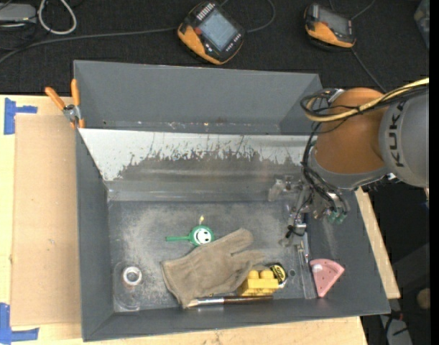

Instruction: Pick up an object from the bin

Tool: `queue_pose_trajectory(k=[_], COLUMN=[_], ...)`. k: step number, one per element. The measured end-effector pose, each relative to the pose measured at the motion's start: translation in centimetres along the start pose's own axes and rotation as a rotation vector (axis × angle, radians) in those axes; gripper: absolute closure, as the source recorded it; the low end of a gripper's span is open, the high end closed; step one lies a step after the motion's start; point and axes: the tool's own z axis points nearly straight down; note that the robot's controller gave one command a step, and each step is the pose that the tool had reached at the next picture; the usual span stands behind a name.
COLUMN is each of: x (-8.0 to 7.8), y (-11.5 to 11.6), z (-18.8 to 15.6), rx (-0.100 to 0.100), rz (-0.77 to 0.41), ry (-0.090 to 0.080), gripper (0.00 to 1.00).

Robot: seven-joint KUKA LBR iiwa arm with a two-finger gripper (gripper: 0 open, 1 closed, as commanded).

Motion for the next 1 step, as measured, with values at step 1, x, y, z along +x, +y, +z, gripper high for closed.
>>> queue_pose_trajectory(k=[1], x=[-0.19], y=[0.06], z=[-0.47], rx=[0.001], rz=[-0.004], ry=[-0.007], gripper=[0.00])
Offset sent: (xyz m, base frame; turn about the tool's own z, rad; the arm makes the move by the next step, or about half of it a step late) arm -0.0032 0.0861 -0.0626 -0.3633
